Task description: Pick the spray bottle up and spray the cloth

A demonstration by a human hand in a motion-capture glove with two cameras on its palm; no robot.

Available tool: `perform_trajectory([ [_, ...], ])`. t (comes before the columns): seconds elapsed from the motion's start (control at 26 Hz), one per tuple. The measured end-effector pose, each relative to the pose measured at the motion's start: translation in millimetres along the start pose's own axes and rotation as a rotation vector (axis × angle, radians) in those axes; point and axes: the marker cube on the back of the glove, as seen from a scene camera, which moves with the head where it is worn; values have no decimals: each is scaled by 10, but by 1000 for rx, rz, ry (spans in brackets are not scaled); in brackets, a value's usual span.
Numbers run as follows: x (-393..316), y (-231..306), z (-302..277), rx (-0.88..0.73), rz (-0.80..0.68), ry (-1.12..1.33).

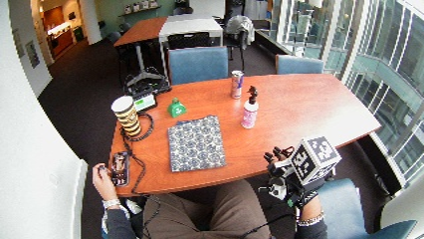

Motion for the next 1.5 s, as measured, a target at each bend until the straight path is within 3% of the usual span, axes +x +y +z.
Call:
perform_trajectory([
  [0.35,14,-433,-66,65,18,3],
  [0.73,99,-1307,-165,286,182,-106],
  [0.96,106,-1571,-71,462,364,-326],
  [1.08,110,-1628,143,475,440,-385],
  [1.27,83,-1607,489,450,467,-510],
  [1.5,46,-1641,659,427,459,-877],
])
